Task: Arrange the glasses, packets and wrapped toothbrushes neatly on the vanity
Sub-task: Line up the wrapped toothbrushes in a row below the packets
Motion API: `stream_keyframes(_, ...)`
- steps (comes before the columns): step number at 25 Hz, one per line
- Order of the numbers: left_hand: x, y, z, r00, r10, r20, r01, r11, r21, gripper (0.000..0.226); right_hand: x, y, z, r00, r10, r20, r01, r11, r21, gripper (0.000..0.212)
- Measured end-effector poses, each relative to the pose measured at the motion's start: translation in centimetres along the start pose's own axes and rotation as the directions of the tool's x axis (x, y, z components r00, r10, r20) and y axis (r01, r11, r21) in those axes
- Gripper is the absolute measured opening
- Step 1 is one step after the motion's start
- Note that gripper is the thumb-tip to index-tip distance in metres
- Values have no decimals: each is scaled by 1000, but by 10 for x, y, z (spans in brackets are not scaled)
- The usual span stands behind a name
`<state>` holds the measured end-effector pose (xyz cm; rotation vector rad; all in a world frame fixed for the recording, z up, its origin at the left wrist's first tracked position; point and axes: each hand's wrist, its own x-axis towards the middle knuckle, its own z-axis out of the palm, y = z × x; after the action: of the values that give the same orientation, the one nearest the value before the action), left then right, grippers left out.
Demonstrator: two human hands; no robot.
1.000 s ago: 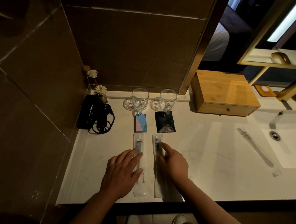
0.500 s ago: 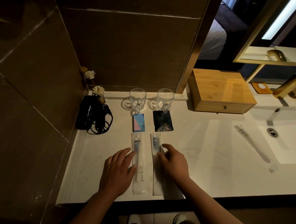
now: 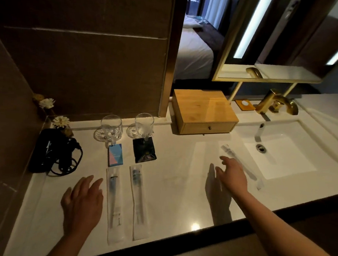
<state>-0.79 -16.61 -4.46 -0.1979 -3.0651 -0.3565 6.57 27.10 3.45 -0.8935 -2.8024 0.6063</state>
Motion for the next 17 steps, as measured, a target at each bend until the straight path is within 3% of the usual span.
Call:
stream_keyframes(3, 1, -4, 5, 1000, -15, -28, 16, 997, 70, 42, 35, 37, -10, 1000, -11, -4, 10, 972, -236, 45)
stream_keyframes(6, 3, 1, 6, 998, -33, -51, 36, 998, 57, 43, 56, 56, -5, 998, 54, 33, -40, 942, -334, 43)
stream_keyframes(9, 1, 1, 5, 996, -29, -83, 34, 998, 56, 41, 58, 60, 3, 996, 93, 11, -84, 936, -342, 36)
stream_keyframes(13, 2, -1, 5, 998, -24, -63, 28, 997, 72, 57, 58, 61, 6, 997, 42, -58, -58, 950, -308, 23)
stream_keyframes(17, 2, 0, 6, 997, -26, -68, 32, 997, 76, 58, 79, 63, 7, 971, 238, 38, -229, 961, -151, 18)
